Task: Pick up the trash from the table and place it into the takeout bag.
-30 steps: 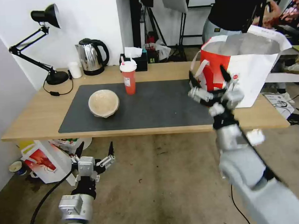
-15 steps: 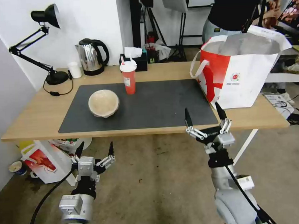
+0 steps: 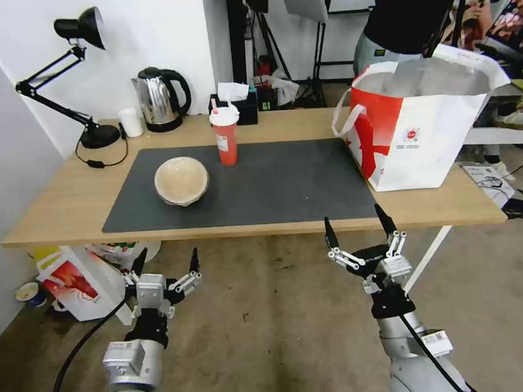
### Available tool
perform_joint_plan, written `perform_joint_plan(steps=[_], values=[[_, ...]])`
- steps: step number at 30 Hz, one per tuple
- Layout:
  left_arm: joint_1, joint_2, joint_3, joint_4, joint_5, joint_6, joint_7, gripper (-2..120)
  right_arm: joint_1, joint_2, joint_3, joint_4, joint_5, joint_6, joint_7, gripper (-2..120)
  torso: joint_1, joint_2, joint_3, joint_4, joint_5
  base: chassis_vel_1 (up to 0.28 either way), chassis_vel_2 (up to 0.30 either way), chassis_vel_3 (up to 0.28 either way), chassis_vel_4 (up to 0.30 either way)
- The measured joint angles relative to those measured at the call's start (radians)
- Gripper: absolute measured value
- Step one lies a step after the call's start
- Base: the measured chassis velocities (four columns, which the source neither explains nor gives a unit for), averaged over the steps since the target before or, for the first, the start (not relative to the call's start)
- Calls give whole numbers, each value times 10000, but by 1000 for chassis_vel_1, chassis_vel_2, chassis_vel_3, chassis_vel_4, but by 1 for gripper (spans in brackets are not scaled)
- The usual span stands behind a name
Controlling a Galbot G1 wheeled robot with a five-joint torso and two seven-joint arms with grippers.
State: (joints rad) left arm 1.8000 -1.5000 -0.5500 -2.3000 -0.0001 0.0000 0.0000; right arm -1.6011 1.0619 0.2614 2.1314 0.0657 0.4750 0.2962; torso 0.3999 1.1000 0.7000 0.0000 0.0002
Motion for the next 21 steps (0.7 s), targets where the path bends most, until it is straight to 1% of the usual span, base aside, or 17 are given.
perform_joint_plan(steps=[6, 9, 13, 14, 21], values=[[0, 0, 0, 0, 0, 0, 0, 100, -304, -453, -68, 64, 193, -83, 67, 100, 0, 0, 0, 0, 0, 0, 0, 0, 0], [0, 0, 0, 0, 0, 0, 0, 100, -431, -557, -83, 90, 218, -132, 101, 100, 0, 0, 0, -1, -1, 0, 0, 0, 0], [0, 0, 0, 0, 0, 0, 0, 100, -529, -665, -107, 168, 263, -385, 331, 100, 0, 0, 0, -1, -1, 0, 0, 0, 0], [0, 0, 0, 0, 0, 0, 0, 100, -565, -720, -115, 263, 303, -639, 527, 100, 0, 0, 0, 0, 0, 0, 0, 0, 0], [0, 0, 0, 0, 0, 0, 0, 100, -656, -796, -173, 495, 458, -1085, 842, 100, 0, 0, 0, 0, -2, 0, 0, 0, 0]])
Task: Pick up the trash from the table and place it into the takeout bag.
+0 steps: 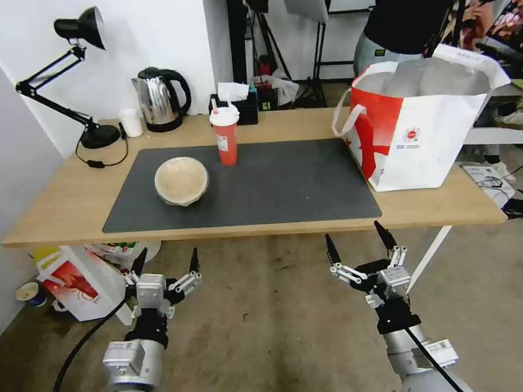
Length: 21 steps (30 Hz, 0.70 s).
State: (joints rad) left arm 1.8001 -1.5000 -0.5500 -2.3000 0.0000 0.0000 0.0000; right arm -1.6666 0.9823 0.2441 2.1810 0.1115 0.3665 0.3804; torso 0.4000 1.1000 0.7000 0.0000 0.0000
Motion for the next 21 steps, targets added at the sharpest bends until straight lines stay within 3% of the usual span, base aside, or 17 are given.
perform_joint_plan(steps=[7, 21], values=[[0, 0, 0, 0, 0, 0, 0, 100, -290, -72, -163, 657, -13, -1118, 1190, 100, 0, 0, 0, 0, -1, 0, 0, 0, 0], [0, 0, 0, 0, 0, 0, 0, 100, -665, 138, -273, 927, -148, -1705, 2125, 100, 0, 0, 0, 0, -1, 0, 0, 0, 0]])
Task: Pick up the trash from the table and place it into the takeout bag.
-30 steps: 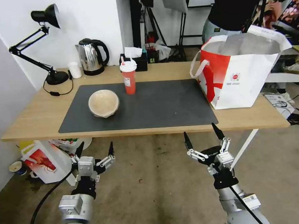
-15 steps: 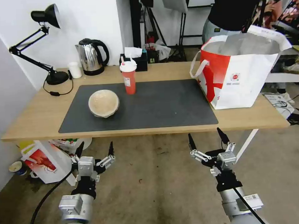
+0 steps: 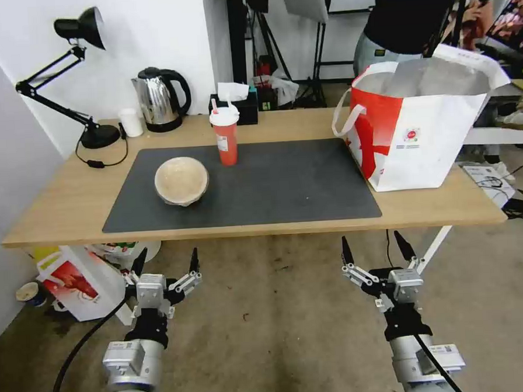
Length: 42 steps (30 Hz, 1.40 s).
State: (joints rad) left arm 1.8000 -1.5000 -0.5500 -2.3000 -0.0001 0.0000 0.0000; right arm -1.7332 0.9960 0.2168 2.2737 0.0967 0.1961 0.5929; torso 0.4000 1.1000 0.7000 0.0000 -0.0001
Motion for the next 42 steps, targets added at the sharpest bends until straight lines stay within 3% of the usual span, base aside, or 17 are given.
perform_joint_plan(steps=[26, 32, 42], values=[[0, 0, 0, 0, 0, 0, 0, 100, -193, 155, -168, 70, -393, -215, 206, 100, 0, -1, 0, 0, 2, 0, 0, 0, 0], [0, 0, 0, 0, 0, 0, 0, 100, -73, 138, -113, 553, -615, -103, 79, 100, 0, 0, 0, -2, 1, 0, 0, 0, 0], [0, 0, 0, 0, 0, 0, 0, 100, 1645, -753, 152, 2079, 1467, -146, -1282, 100, 0, 0, 0, 1, 0, 0, 0, 0, 0]])
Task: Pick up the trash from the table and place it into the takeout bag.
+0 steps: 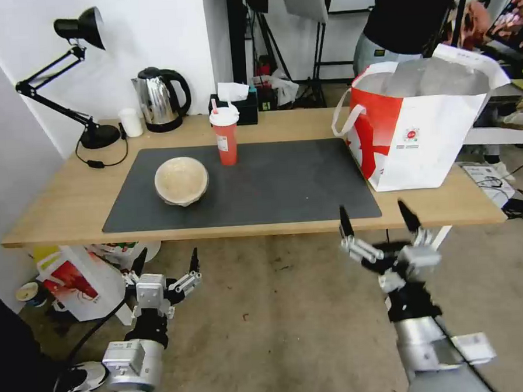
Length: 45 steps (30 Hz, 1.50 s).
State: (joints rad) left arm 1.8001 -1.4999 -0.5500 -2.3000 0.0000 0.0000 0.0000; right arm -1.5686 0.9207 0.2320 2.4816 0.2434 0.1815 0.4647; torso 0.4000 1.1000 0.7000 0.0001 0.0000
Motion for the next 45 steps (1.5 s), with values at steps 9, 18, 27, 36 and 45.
perform_joint_plan(steps=[9, 18, 27, 36, 45], values=[[0, 0, 0, 0, 0, 0, 1, 100, 2719, -554, -587, -870, 2717, 236, -1746, 100, 1, -1, 1, 0, 1, 0, 0, 0, 0], [0, 0, 0, 0, 0, 0, 0, 100, 4392, -764, -1047, -2163, 4659, 322, -2746, 100, 2, 0, 1, 0, 0, 0, 0, 0, 0], [0, 0, 0, 0, 0, 0, 0, 100, 7061, -622, -2616, -3739, 6378, -378, -3301, 100, 2, -1, 2, 0, -1, 0, 0, 0, 0], [0, 1, 0, 0, 0, 0, 0, 100, 9038, -395, -3907, -4850, 7325, -1055, -3399, 100, 1, 0, 1, -1, -1, 0, 0, 0, 0], [0, 0, 0, 0, 0, 0, 0, 100, 10395, -103, -4591, -5535, 8021, -1996, -3404, 100, 0, 0, 0, -1, 0, 0, 0, 0, 0]])
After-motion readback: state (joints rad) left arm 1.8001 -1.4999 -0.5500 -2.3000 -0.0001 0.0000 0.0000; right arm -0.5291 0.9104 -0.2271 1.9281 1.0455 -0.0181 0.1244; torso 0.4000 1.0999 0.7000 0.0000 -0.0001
